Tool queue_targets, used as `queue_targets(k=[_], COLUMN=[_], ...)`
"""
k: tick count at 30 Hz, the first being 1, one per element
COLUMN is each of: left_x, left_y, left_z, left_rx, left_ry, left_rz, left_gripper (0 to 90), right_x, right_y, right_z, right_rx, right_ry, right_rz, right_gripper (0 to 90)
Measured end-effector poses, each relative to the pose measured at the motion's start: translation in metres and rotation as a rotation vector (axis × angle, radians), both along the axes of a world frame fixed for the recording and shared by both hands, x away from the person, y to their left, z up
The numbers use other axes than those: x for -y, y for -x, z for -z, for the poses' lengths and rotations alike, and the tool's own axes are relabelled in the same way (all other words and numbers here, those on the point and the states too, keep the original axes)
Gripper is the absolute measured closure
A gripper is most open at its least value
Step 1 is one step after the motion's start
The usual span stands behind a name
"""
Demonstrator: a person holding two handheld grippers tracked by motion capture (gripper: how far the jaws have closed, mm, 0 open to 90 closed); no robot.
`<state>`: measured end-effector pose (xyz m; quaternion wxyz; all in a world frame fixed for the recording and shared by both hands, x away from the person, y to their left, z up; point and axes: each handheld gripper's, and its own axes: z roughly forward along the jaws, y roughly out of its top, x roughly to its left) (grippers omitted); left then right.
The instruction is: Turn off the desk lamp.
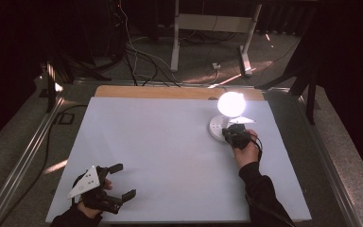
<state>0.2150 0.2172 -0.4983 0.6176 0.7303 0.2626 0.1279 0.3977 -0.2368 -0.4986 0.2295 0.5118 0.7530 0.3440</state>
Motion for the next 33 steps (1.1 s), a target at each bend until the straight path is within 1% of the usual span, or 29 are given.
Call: queue_targets(k=[3,4,6,8,9,13,15,18,20,22,23,24,25,26,28,30,33], left_x=[0.0,0.0,-0.001,-0.001,-0.001,-0.001,-0.001,-0.001,0.0,0.0,-0.001,-0.001,-0.001,-0.001,-0.001,-0.001,-0.002], left_y=[0.0,0.0,0.0,-0.001,-0.001,0.0,-0.001,-0.001,0.0,-0.001,-0.001,-0.001,-0.001,-0.001,-0.001,-0.001,-0.001], left_z=[0.0,0.0,0.0,0.0,0.0,0.0,0.0,0.0,0.0,0.0,0.0,0.0,0.0,0.0,0.0,0.0,0.0], left_rx=[-0.001,-0.001,-0.001,-0.002,-0.002,-0.001,-0.002,-0.002,-0.002,-0.002,-0.003,-0.003,-0.003,-0.003,-0.003,-0.003,-0.003], left_ry=[0.0,0.001,0.001,0.003,0.001,0.0,0.003,0.001,0.002,0.002,0.004,0.004,0.005,0.006,0.004,0.006,0.008], left_rz=[-0.001,-0.001,-0.002,-0.004,-0.004,-0.002,-0.004,-0.004,-0.001,-0.002,-0.002,-0.003,-0.003,-0.003,-0.001,0.0,-0.004], left_gripper=[0.5,0.5,0.5,0.5,0.5,0.5,0.5,0.5,0.5,0.5,0.5,0.5,0.5,0.5,0.5,0.5,0.5], right_x=[-0.002,-0.002,-0.002,-0.004,-0.004,-0.005,-0.004,-0.003,-0.004,-0.004,-0.004,-0.003,-0.003,-0.002,-0.001,0.0,0.002], right_y=[0.0,0.0,0.001,0.003,0.004,0.005,0.006,0.009,0.011,0.013,0.014,0.015,0.016,0.017,0.019,0.02,0.023], right_z=[-0.001,-0.001,-0.001,-0.002,-0.004,-0.01,-0.013,-0.016,-0.018,-0.02,-0.021,-0.022,-0.023,-0.024,-0.026,-0.027,-0.028], right_rx=[0.003,-0.001,0.001,0.022,0.027,0.032,0.036,0.044,0.049,0.04,0.044,0.053,0.057,0.055,0.07,0.06,0.051], right_ry=[0.023,0.022,0.005,0.007,0.0,-0.017,-0.03,-0.048,-0.051,-0.059,-0.063,-0.065,-0.082,-0.1,-0.108,-0.126,-0.149], right_rz=[-0.004,-0.003,0.004,0.004,0.003,-0.003,-0.008,-0.023,-0.037,-0.053,-0.058,-0.058,-0.067,-0.076,-0.084,-0.098,-0.116], right_gripper=[89.8,89.7,89.6,89.7,89.6,89.3,86.8,79.4,72.4,64.1,61.4,56.5,50.7,46.8,40.2,35.0,24.2])
